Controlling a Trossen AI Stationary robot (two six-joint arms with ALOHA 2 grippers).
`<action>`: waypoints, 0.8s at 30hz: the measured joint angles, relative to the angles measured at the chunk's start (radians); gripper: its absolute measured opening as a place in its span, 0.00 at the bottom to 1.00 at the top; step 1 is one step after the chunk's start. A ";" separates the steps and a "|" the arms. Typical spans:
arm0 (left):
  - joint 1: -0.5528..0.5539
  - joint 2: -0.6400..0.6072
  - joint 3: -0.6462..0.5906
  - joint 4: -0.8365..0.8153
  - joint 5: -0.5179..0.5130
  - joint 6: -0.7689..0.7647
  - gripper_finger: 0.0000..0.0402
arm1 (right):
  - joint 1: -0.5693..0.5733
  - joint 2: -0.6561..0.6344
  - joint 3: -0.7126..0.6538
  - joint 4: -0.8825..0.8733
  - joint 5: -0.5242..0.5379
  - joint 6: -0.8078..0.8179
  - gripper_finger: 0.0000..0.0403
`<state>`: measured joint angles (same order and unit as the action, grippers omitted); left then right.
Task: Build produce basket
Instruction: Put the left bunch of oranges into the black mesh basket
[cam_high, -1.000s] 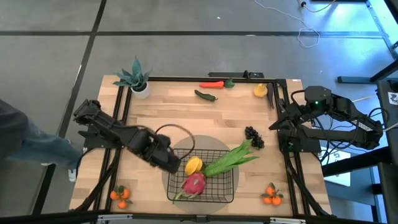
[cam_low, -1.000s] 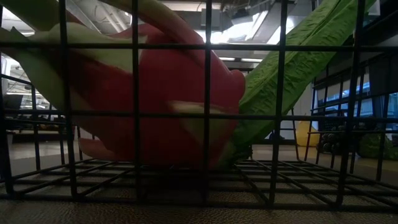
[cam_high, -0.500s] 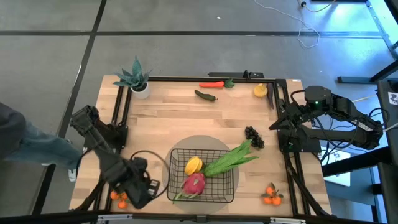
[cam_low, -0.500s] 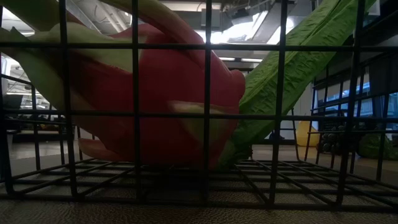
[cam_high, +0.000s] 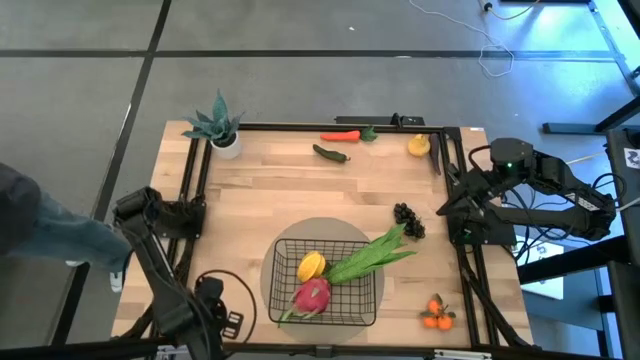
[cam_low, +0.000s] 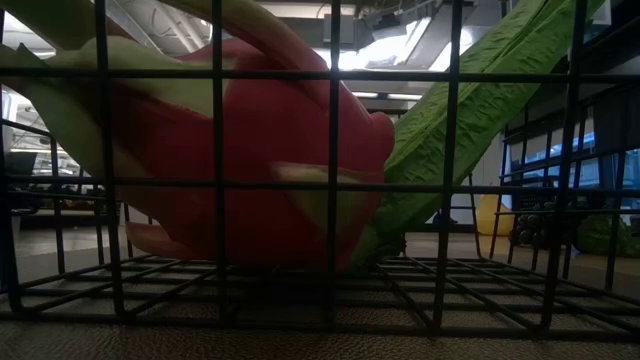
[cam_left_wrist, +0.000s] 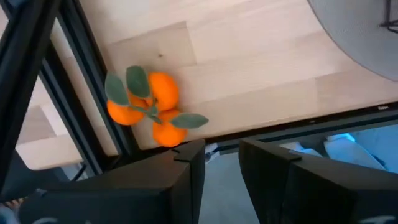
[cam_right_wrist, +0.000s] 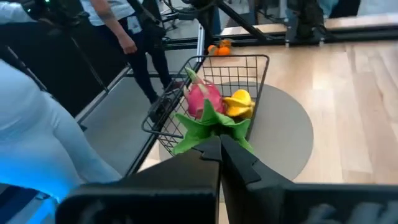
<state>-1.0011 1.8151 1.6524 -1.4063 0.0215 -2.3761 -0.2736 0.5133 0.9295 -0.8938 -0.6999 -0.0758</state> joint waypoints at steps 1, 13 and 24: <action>-0.001 0.010 0.000 -0.007 0.000 0.000 0.21 | 0.000 0.000 0.000 0.001 -0.001 -0.013 0.00; -0.045 0.099 0.000 -0.107 0.087 0.003 0.21 | 0.000 0.000 0.000 0.014 -0.033 -0.043 0.00; -0.062 0.158 0.000 -0.099 0.123 0.003 0.21 | 0.000 0.000 0.000 0.014 -0.080 -0.084 0.00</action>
<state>-1.0634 1.9731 1.6524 -1.5053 0.1443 -2.3734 -0.2733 0.5129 0.9291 -0.8799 -0.7799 -0.1598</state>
